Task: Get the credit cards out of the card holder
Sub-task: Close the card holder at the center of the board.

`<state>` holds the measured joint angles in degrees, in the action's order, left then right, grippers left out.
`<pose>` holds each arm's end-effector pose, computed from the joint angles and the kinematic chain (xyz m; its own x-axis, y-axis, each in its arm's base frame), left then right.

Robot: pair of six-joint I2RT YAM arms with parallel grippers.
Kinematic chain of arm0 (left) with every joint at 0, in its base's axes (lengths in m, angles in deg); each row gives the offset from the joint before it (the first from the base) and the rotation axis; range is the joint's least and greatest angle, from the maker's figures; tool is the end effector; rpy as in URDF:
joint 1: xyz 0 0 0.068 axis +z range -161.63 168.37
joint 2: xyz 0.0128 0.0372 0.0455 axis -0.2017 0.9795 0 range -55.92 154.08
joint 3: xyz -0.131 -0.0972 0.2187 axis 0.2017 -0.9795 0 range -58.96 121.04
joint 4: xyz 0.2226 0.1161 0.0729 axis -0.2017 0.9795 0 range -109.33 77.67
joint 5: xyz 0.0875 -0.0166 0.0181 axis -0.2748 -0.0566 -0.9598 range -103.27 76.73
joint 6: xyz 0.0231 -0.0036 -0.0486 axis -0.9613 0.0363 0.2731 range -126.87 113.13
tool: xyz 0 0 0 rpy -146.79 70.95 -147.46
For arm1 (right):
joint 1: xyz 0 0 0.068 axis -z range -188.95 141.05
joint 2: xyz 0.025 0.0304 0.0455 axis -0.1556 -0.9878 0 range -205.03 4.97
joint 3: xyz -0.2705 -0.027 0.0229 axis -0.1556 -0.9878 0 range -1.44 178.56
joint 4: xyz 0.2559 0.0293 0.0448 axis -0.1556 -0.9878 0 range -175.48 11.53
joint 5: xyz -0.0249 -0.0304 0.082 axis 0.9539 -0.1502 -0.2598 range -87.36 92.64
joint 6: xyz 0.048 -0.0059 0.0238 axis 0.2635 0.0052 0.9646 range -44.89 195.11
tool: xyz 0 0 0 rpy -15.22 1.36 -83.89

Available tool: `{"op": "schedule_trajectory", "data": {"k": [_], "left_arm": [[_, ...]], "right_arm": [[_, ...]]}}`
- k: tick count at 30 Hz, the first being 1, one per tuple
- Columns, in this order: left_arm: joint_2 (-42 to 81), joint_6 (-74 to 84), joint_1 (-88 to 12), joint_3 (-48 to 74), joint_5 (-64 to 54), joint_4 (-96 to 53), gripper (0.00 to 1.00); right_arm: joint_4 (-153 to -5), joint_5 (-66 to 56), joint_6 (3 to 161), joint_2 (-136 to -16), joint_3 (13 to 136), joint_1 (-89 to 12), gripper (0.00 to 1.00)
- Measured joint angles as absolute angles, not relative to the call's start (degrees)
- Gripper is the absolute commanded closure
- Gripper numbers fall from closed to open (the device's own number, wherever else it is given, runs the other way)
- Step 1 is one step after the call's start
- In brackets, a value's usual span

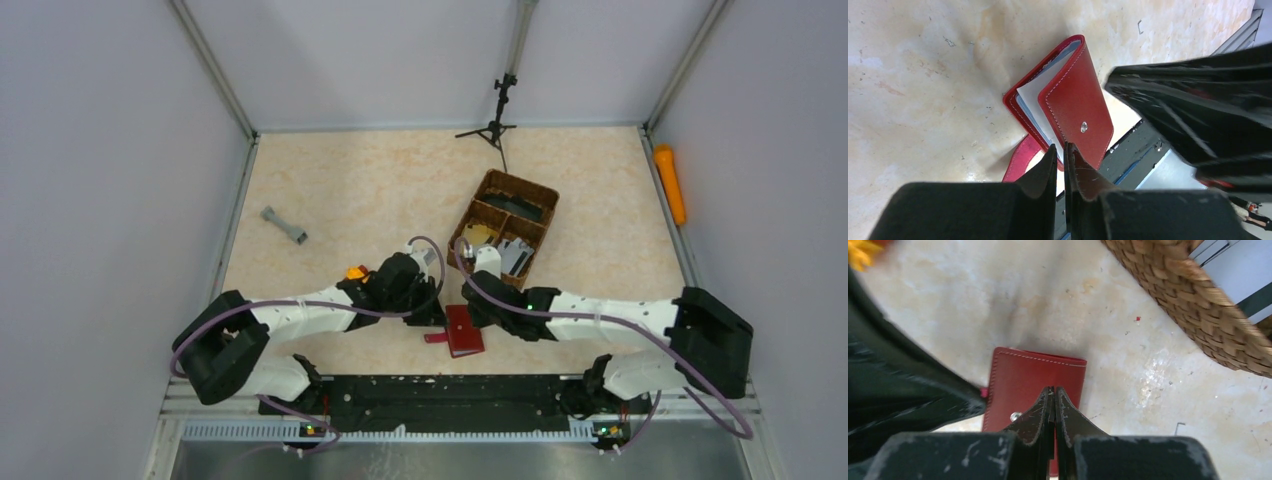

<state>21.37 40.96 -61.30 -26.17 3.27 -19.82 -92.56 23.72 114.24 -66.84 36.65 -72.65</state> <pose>0.1583 -0.2021 0.1670 -0.9417 0.0113 -0.3362 0.2461 0.7044 -0.6658 0.1208 0.2155 0.1988 -0.7151 -0.1176 -0.6891 -0.3586 0.9079 0.2172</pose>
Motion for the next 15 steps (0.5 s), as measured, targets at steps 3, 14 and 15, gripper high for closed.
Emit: {"op": "schedule_trajectory", "data": {"k": [3,14,15], "left_arm": [[21.40,40.94,-61.30,-26.17,3.07,-19.80,0.88],[21.48,40.89,-61.30,-26.17,2.24,-19.80,0.88],[21.48,40.89,-61.30,-26.17,2.22,-19.76,0.88]], "right_arm": [[-92.08,24.60,114.09,-72.61,37.00,-72.65,1.00],[-94.03,24.66,113.00,-75.13,39.89,-72.63,1.00],[-94.44,24.25,112.82,-73.97,39.89,-72.63,1.00]]}}
